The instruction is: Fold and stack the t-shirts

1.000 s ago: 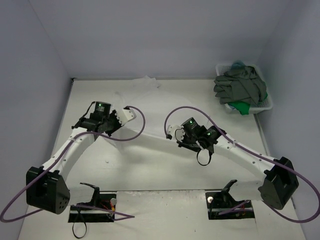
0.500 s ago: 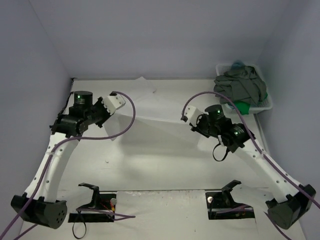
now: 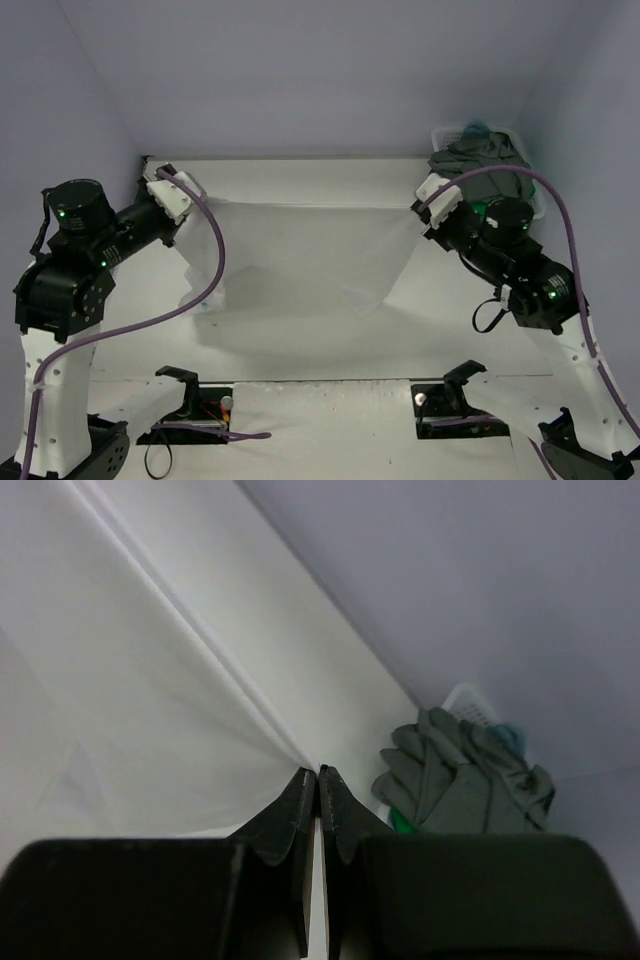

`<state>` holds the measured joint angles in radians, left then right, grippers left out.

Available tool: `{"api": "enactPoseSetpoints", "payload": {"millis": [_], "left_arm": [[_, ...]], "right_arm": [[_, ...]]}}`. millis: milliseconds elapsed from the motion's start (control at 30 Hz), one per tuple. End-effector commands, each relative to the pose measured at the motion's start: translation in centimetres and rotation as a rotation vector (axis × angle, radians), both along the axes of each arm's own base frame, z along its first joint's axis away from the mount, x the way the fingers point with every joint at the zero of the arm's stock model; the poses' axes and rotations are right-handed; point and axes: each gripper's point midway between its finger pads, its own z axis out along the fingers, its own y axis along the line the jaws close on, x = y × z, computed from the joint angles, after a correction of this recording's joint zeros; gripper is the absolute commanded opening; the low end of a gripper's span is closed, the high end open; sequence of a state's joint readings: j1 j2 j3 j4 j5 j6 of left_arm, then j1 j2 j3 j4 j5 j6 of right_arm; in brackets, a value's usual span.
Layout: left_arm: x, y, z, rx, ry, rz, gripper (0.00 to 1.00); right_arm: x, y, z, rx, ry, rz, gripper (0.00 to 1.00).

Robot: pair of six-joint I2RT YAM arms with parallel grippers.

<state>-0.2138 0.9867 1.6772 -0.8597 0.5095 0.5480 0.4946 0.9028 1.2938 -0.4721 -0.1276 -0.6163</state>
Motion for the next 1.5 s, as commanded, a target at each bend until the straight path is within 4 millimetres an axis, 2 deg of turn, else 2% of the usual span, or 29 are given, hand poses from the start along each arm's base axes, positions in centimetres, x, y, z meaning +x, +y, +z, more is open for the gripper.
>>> {"api": "enactPoseSetpoints", "payload": {"millis": [0, 100, 167, 233, 333, 400, 467, 533, 567, 600, 633, 667, 700, 767, 800, 833, 867, 900, 967, 1033, 1067, 1100, 1133, 1200, 1300, 1367, 1400, 1433, 1467], "left_arm": [[-1.9, -0.2, 5.9, -0.096, -0.166, -0.018, 0.0], [-1.6, 0.4, 8.7, -0.127, -0.245, 0.024, 0.0], [-0.4, 0.6, 9.5, -0.132, -0.271, 0.049, 0.0], [0.9, 1.0, 9.6, -0.111, -0.28, 0.078, 0.0], [4.5, 1.1, 8.3, -0.054, -0.265, 0.113, 0.0], [7.5, 1.3, 7.4, -0.012, -0.266, 0.147, 0.0], [10.8, 1.1, 5.4, 0.028, -0.235, 0.164, 0.0], [13.3, 1.2, 3.9, 0.084, -0.22, 0.182, 0.0], [15.8, 1.0, 2.6, 0.115, -0.203, 0.189, 0.0], [17.0, 1.0, 2.1, 0.134, -0.197, 0.199, 0.0], [18.2, 1.3, 1.7, 0.153, -0.195, 0.221, 0.0], [20.7, 1.1, 1.2, 0.171, -0.204, 0.235, 0.0], [22.0, 1.2, 1.1, 0.175, -0.211, 0.251, 0.0], [25.2, 1.5, 1.4, 0.183, -0.232, 0.305, 0.0], [26.2, 1.6, 1.6, 0.181, -0.235, 0.327, 0.0], [27.0, 1.7, 2.0, 0.175, -0.244, 0.347, 0.0], [28.7, 1.9, 1.2, 0.17, -0.224, 0.39, 0.0], [28.8, 2.2, 3.6, 0.139, -0.273, 0.415, 0.0], [29.3, 2.0, 4.5, 0.108, -0.282, 0.424, 0.0], [28.2, 1.6, 6.6, 0.085, -0.33, 0.415, 0.0], [27.6, 1.3, 7.1, 0.089, -0.342, 0.404, 0.0], [27.3, 0.5, 6.4, 0.106, -0.332, 0.383, 0.0], [25.7, 0.6, 7.9, 0.101, -0.367, 0.38, 0.0], [24.2, -0.1, 8.2, 0.113, -0.386, 0.369, 0.0], [20.9, 0.4, 8.5, 0.098, -0.389, 0.36, 0.0], [18.0, 0.8, 9.0, 0.084, -0.385, 0.351, 0.0], [14.6, 1.3, 10.3, 0.066, -0.402, 0.337, 0.0], [14.7, 1.3, 10.0, 0.067, -0.394, 0.336, 0.0], [13.6, 1.3, 9.8, 0.068, -0.379, 0.326, 0.0]], "right_arm": [[-0.1, -0.9, 6.7, 0.077, -0.157, -0.031, 0.0], [0.5, -1.5, 8.6, 0.06, -0.227, -0.062, 0.0], [1.2, -1.6, 9.4, 0.054, -0.268, -0.077, 0.0], [2.3, -1.6, 9.4, 0.033, -0.286, -0.099, 0.0], [4.1, -1.0, 8.2, 0.015, -0.261, -0.106, 0.0], [5.6, -0.7, 7.2, 0.006, -0.244, -0.122, 0.0], [6.9, -0.5, 6.2, 0.001, -0.23, -0.132, 0.0], [9.1, -0.9, 5.0, -0.003, -0.212, -0.16, 0.0], [9.8, -1.0, 4.8, 0.006, -0.206, -0.165, 0.0], [11.4, -1.8, 3.8, -0.003, -0.18, -0.198, 0.0], [12.5, -2.3, 4.2, 0.018, -0.195, -0.22, 0.0], [13.3, -2.6, 4.8, 0.056, -0.197, -0.232, 0.0], [15.1, -3.8, 3.9, 0.061, -0.174, -0.274, 0.0], [16.7, -4.6, 5.1, 0.109, -0.201, -0.306, 0.0], [18.0, -5.4, 4.0, 0.107, -0.175, -0.341, 0.0], [18.8, -5.8, 5.3, 0.138, -0.227, -0.359, 0.0], [19.3, -6.2, 5.9, 0.149, -0.245, -0.376, 0.0], [20.0, -6.6, 5.6, 0.156, -0.239, -0.397, 0.0], [20.3, -7.2, 6.6, 0.177, -0.258, -0.413, 0.0], [19.9, -7.3, 7.3, 0.193, -0.272, -0.412, 0.0], [19.3, -7.3, 8.0, 0.205, -0.284, -0.406, 0.0], [18.8, -6.9, 8.0, 0.209, -0.271, -0.386, 0.0], [18.3, -6.9, 8.2, 0.214, -0.269, -0.379, 0.0], [16.4, -6.7, 8.6, 0.22, -0.258, -0.358, 0.0], [13.5, -6.2, 8.4, 0.219, -0.22, -0.308, 0.0], [11.0, -6.1, 9.5, 0.223, -0.236, -0.275, 0.0], [9.2, -6.1, 9.2, 0.211, -0.217, -0.257, 0.0], [9.2, -6.0, 9.2, 0.209, -0.218, -0.25, 0.0], [7.5, -6.3, 9.9, 0.213, -0.232, -0.249, 0.0]]}}
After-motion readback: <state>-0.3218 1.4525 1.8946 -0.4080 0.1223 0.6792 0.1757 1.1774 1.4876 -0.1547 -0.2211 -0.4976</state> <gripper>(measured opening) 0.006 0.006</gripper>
